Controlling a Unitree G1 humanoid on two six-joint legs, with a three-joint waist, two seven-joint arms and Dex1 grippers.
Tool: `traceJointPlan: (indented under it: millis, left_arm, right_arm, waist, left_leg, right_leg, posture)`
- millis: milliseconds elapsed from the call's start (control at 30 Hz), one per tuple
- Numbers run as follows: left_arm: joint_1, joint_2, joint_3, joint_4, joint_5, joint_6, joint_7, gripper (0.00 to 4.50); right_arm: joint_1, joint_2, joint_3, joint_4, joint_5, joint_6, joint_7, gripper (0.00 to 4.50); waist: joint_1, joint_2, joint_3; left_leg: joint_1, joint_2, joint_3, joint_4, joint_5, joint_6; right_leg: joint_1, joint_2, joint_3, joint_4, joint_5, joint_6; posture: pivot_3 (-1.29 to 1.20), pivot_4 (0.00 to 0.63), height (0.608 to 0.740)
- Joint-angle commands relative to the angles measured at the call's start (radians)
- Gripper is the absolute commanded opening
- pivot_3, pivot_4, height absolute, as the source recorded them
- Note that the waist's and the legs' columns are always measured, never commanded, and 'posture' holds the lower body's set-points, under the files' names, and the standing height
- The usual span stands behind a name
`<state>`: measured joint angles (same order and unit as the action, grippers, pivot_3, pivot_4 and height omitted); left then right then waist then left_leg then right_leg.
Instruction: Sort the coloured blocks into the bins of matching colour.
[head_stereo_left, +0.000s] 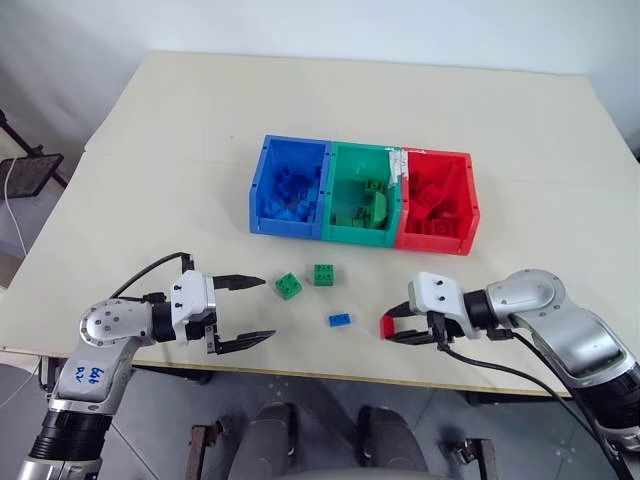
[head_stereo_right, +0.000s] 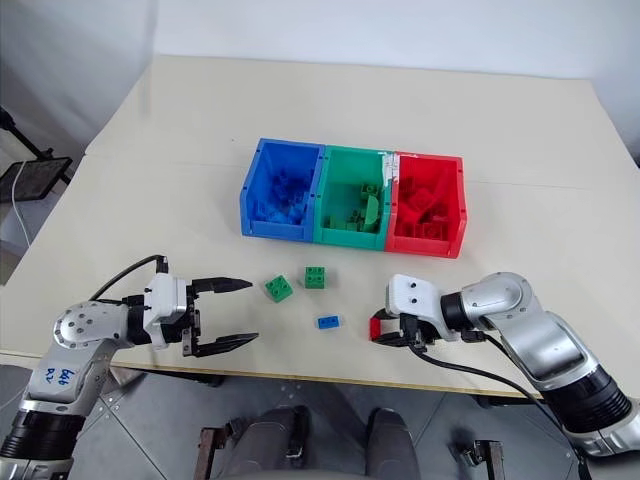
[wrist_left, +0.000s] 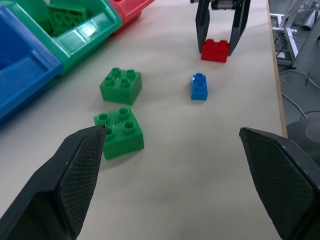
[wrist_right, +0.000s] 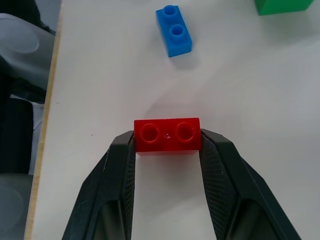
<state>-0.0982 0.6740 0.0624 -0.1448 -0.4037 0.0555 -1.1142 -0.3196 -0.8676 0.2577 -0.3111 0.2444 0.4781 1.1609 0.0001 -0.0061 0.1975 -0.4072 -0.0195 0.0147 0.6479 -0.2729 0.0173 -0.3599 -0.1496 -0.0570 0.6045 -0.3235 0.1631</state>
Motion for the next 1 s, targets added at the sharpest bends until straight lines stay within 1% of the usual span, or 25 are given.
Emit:
traceJointPlan:
  millis: [33, 167, 300, 433, 567, 700, 733, 767, 800, 867, 1000]
  left_arm:
    - [-0.023, -0.023, -0.002, -0.055, -0.042, 0.031, 0.02, 4.5]
    - [-0.078, -0.077, -0.027, -0.093, -0.073, 0.107, 0.075, 4.5]
    - [-0.166, -0.136, -0.066, -0.106, -0.071, 0.19, 0.148, 4.5]
    - [-0.247, -0.186, -0.109, -0.101, -0.062, 0.251, 0.198, 4.5]
    - [-0.288, -0.206, -0.13, -0.099, -0.048, 0.271, 0.221, 4.5]
    - [-0.297, -0.203, -0.132, -0.098, -0.043, 0.275, 0.227, 4.5]
    - [-0.295, -0.2, -0.128, -0.1, -0.045, 0.276, 0.227, 4.5]
    - [-0.293, -0.197, -0.124, -0.101, -0.045, 0.275, 0.227, 4.5]
    - [-0.291, -0.194, -0.12, -0.103, -0.045, 0.274, 0.228, 4.5]
    - [-0.285, -0.187, -0.11, -0.104, -0.048, 0.274, 0.228, 4.5]
    - [-0.257, -0.159, -0.074, -0.101, -0.054, 0.261, 0.218, 4.5]
  right_arm:
    - [0.028, 0.02, -0.1, -0.009, 0.042, 0.002, -0.053, 1.44]
    - [0.069, 0.052, -0.263, -0.003, 0.124, 0.022, -0.119, 1.44]
    - [-0.001, 0.107, -0.425, 0.061, 0.176, 0.086, -0.262, 1.44]
    - [-0.123, 0.113, -0.485, 0.204, 0.122, 0.057, -0.385, 1.44]
    - [-0.237, 0.116, -0.474, 0.348, 0.065, 0.021, -0.465, 1.44]
    - [-0.281, 0.132, -0.443, 0.394, 0.069, 0.032, -0.447, 2.81]
    - [-0.282, 0.138, -0.435, 0.391, 0.067, 0.017, -0.439, 3.29]
    - [-0.282, 0.144, -0.434, 0.387, 0.07, 0.016, -0.44, 3.48]
    - [-0.281, 0.147, -0.435, 0.383, 0.076, 0.018, -0.439, 3.86]
    - [-0.274, 0.146, -0.438, 0.376, 0.08, 0.01, -0.43, 4.47]
    - [-0.229, 0.123, -0.47, 0.356, 0.098, -0.006, -0.39, 4.47]
  waist:
    - [0.002, 0.0, 0.0]
    - [0.01, 0.0, 0.0]
    - [0.015, 0.0, 0.0]
    - [0.013, 0.0, 0.0]
    - [0.01, 0.0, 0.0]
    - [0.005, 0.0, 0.0]
    - [0.004, 0.0, 0.0]
    - [0.002, 0.0, 0.0]
    - [0.002, 0.0, 0.0]
    - [0.001, 0.0, 0.0]
    - [0.001, 0.0, 0.0]
  left_leg:
    - [0.0, 0.0, 0.0, 0.0, 0.0, 0.0]
    - [0.0, 0.0, 0.0, 0.0, 0.0, 0.001]
    - [0.0, 0.0, 0.0, 0.001, 0.001, 0.0]
    - [0.0, -0.001, 0.002, 0.001, 0.002, 0.0]
    - [0.0, -0.001, 0.003, 0.001, 0.003, 0.0]
    - [0.0, -0.001, 0.003, 0.0, 0.003, 0.0]
    - [0.0, -0.001, 0.003, 0.0, 0.003, 0.0]
    - [0.0, -0.001, 0.004, 0.0, 0.003, 0.0]
    - [0.0, -0.001, 0.004, 0.0, 0.003, 0.001]
    - [0.0, -0.001, 0.004, 0.0, 0.003, 0.001]
    - [0.0, 0.0, 0.004, 0.0, 0.003, 0.001]
  right_leg:
    - [0.0, 0.0, 0.0, 0.0, 0.0, 0.0]
    - [0.001, 0.0, -0.001, 0.002, 0.0, 0.001]
    - [0.001, 0.0, -0.001, 0.004, 0.0, 0.001]
    - [0.001, 0.0, -0.001, 0.005, 0.0, 0.001]
    - [0.0, 0.001, 0.0, 0.006, 0.0, 0.001]
    - [0.0, 0.001, -0.001, 0.006, 0.0, 0.001]
    - [0.0, 0.001, -0.001, 0.006, 0.0, 0.001]
    - [0.0, 0.001, -0.001, 0.005, 0.0, 0.001]
    - [0.0, 0.001, -0.001, 0.005, 0.0, 0.001]
    - [0.0, 0.001, -0.001, 0.005, 0.0, 0.001]
    - [0.0, 0.001, -0.002, 0.005, 0.0, 0.001]
  posture:
    - [0.0, 0.15, 0.74]
    - [0.0, 0.15, 0.74]
    - [0.0, 0.15, 0.74]
    - [0.0, 0.15, 0.74]
    - [0.0, 0.15, 0.74]
    - [0.0, 0.15, 0.74]
    - [0.0, 0.15, 0.74]
    - [0.0, 0.15, 0.74]
    - [0.0, 0.15, 0.74]
    - [0.0, 0.15, 0.74]
    - [0.0, 0.15, 0.74]
